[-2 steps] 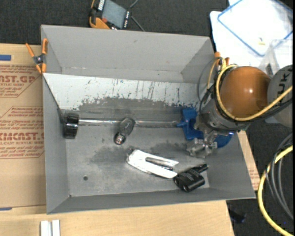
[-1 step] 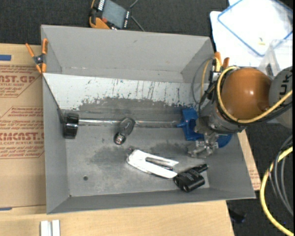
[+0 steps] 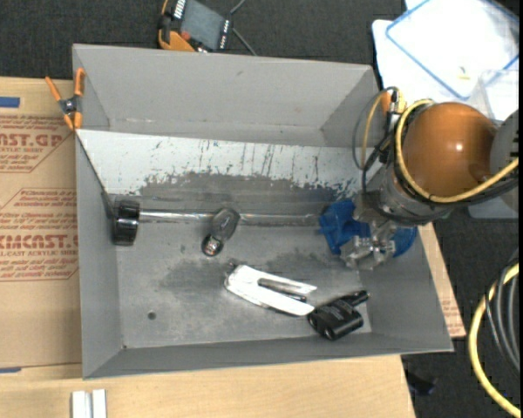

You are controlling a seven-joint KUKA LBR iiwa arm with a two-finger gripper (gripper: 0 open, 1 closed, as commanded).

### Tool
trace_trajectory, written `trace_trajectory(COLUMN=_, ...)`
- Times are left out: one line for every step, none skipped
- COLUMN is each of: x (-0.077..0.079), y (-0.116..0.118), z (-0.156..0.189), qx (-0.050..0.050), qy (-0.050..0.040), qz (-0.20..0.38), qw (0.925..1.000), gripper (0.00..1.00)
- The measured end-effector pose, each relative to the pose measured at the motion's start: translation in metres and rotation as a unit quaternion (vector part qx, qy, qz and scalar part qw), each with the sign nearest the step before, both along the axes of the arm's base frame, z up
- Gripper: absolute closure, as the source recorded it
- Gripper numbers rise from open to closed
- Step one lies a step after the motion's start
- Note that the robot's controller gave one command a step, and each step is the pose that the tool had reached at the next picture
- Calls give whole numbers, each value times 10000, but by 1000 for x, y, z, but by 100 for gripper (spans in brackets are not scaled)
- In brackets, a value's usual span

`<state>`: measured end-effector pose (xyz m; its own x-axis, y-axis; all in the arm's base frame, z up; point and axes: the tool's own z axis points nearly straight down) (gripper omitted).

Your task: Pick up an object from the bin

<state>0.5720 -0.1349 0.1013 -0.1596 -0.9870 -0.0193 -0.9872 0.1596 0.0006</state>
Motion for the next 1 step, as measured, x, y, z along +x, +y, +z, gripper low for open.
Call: trace_trajectory(x=-8, y=-4, z=46, qx=10, qy=11, qz=185, qw=9998, gripper=100)
